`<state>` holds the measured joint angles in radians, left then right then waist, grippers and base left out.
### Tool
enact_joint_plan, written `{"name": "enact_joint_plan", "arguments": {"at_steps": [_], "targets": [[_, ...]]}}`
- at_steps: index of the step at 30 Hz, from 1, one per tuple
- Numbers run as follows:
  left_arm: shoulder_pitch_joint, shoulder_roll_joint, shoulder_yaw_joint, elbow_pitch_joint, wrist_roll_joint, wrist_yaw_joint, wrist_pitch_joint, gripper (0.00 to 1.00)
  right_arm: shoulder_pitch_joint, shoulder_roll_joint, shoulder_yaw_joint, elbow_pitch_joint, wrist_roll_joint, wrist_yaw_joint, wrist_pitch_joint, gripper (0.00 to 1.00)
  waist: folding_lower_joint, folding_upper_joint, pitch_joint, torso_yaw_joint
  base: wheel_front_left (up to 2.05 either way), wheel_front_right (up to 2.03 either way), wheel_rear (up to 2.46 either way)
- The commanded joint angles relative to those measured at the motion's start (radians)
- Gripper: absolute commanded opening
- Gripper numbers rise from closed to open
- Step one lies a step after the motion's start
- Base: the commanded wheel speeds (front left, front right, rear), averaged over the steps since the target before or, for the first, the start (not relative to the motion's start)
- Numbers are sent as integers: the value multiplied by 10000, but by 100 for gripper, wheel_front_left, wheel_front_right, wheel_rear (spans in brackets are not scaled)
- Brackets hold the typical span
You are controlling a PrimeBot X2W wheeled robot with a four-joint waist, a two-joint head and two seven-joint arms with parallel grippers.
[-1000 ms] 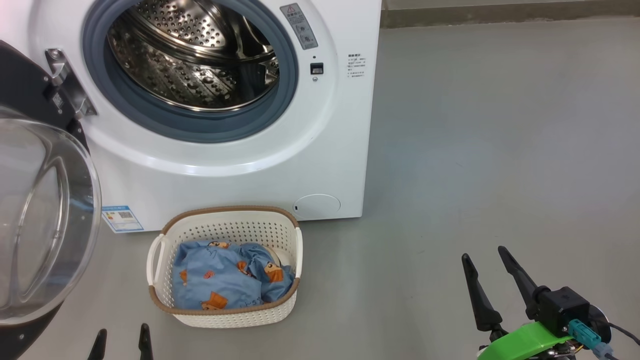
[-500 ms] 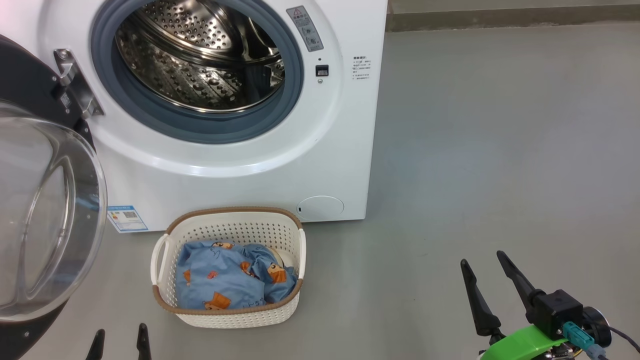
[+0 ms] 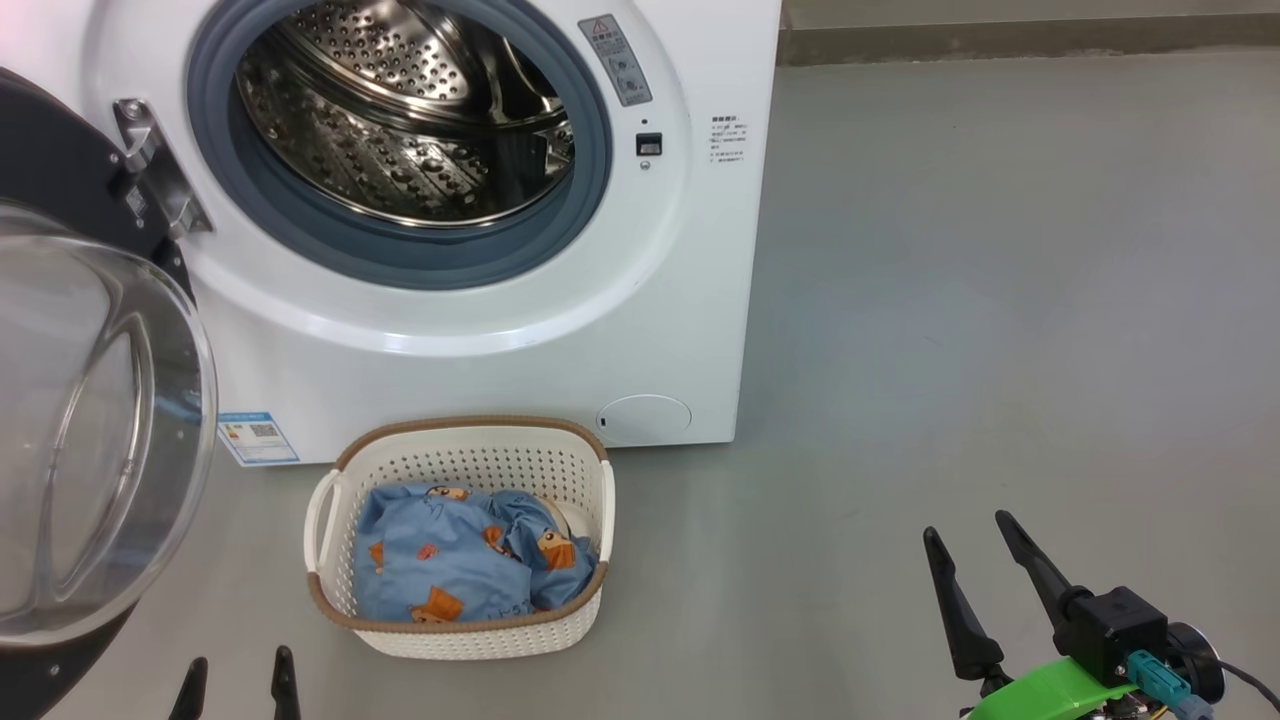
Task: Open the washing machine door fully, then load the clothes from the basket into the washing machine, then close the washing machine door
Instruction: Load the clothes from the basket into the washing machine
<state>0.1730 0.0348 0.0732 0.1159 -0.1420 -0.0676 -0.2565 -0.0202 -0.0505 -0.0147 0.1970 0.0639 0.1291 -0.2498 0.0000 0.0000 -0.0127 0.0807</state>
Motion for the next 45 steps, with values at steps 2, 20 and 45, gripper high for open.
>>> {"name": "enact_joint_plan", "arguments": {"at_steps": [2,20,45], "targets": [[-517,154,357,-149,117,-73,-53,100,-146,3,222,-219,94,16,-120,100,0,0,12,11,87,-87,0],[-632,154,476,-233,84,148,-53,100,-192,3,140,-286,154,16,-120,100,0,0,272,106,163,-163,0],[-597,154,293,-236,-260,176,-53,100,-309,3,174,-282,144,16,-120,100,0,0,443,56,16,-16,0]]}}
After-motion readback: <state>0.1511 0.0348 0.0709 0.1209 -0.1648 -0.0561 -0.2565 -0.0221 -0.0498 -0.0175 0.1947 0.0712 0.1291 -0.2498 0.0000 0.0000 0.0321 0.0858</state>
